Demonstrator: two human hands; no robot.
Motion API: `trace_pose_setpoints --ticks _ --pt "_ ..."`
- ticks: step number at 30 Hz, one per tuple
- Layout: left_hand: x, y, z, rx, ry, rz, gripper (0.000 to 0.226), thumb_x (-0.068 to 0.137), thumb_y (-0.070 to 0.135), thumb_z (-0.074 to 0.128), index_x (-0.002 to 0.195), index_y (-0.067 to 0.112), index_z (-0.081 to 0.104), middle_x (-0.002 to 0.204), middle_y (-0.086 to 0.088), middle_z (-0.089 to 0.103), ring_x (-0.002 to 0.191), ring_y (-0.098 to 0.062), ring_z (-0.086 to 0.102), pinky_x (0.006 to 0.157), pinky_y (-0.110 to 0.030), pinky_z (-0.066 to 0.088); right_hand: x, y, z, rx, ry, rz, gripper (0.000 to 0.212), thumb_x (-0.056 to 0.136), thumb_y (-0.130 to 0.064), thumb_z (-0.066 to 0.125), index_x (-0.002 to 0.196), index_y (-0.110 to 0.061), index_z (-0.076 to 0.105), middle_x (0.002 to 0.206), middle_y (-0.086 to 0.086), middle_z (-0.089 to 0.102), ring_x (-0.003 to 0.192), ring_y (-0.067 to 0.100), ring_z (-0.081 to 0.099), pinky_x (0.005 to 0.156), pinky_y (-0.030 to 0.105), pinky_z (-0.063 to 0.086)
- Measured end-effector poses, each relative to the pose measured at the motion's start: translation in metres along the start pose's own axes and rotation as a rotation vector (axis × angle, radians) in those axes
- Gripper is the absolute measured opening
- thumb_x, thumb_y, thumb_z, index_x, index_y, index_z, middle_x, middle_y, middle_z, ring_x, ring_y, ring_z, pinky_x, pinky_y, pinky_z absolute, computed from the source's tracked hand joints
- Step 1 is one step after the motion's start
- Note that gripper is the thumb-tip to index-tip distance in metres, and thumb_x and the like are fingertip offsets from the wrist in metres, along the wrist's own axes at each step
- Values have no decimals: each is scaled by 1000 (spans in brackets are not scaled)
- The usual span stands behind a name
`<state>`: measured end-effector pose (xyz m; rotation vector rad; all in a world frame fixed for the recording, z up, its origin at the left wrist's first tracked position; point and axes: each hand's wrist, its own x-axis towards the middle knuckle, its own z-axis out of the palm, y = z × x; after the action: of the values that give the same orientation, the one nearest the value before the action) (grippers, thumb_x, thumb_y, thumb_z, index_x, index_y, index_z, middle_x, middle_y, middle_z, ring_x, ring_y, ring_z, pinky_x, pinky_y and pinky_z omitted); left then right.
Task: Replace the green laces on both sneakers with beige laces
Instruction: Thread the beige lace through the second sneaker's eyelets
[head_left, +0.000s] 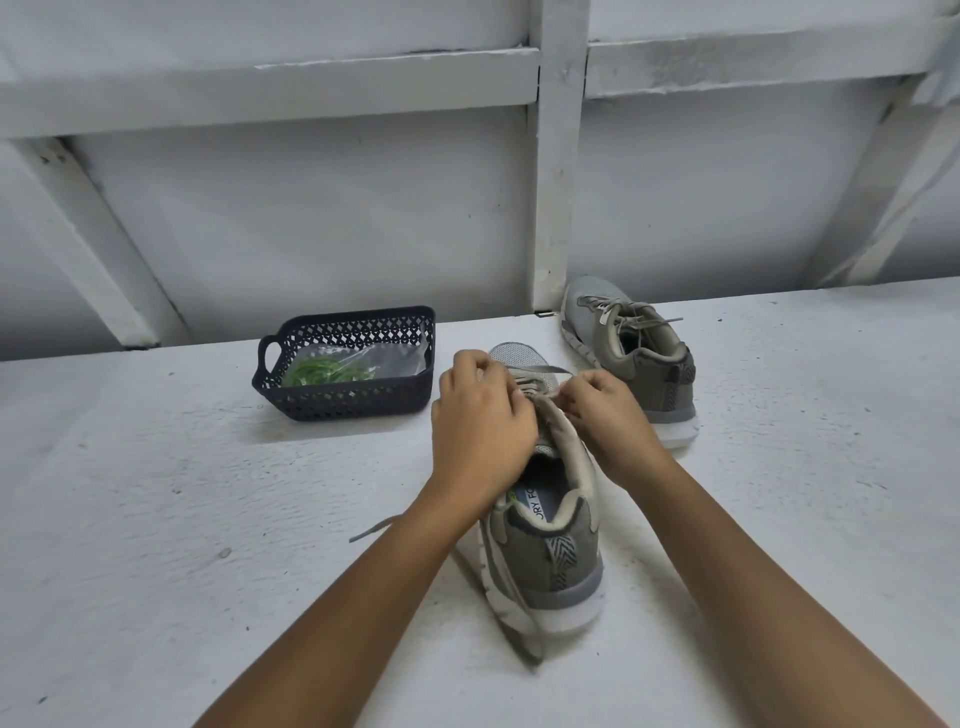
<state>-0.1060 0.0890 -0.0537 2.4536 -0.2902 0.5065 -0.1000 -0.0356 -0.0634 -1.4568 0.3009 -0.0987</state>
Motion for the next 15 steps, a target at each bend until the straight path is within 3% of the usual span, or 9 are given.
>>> trace_pose_setpoints --ticks 1,3,5,7,9,12,15 --pt "-1 -1 0 -53 67 38 11 88 16 49 89 8 56 115 -7 46 108 -27 45 88 -38 41 -1 -1 0 19 9 14 16 93 -4 42 78 -9 46 69 3 55 60 9 52 57 18 45" --pt "-2 -2 -7 -251 166 43 8 90 12 47 82 12 49 108 -5 47 101 -21 50 85 -22 41 -1 -3 0 49 31 34 17 95 -5 38 80 -9 44 69 4 54 60 10 53 53 16 45" --pt "1 -3 -21 -679 132 -168 20 97 6 41 79 14 45 102 -4 57 95 -13 57 75 -6 41 -1 -4 0 112 46 54 19 96 -4 34 79 -10 40 67 4 51 59 10 52 48 14 46" --pt "8 -8 -38 -1239 68 -372 27 101 8 31 78 13 43 79 -4 67 76 -14 65 69 -18 52 -1 -5 -1 175 44 69 18 97 -5 32 82 -10 39 70 7 52 62 13 54 54 17 49" --pt "14 -24 -58 -1562 71 -453 30 101 11 27 74 12 41 54 1 56 50 -13 57 56 -25 54 -1 -5 -1 180 47 72 17 98 -5 30 84 -10 39 73 8 52 65 14 55 60 21 50" --pt "25 -53 -91 -1498 1 -568 31 98 13 30 67 16 33 44 7 34 32 -4 28 32 -13 27 -2 -6 0 171 55 55 19 99 -6 27 84 -12 37 75 9 50 65 15 56 63 24 51" --pt "26 -68 -116 -913 -326 -570 29 95 9 29 67 15 34 45 5 33 33 -4 20 31 -12 17 0 -5 2 171 60 42 18 99 -8 28 85 -14 38 77 10 52 63 15 55 57 21 51"
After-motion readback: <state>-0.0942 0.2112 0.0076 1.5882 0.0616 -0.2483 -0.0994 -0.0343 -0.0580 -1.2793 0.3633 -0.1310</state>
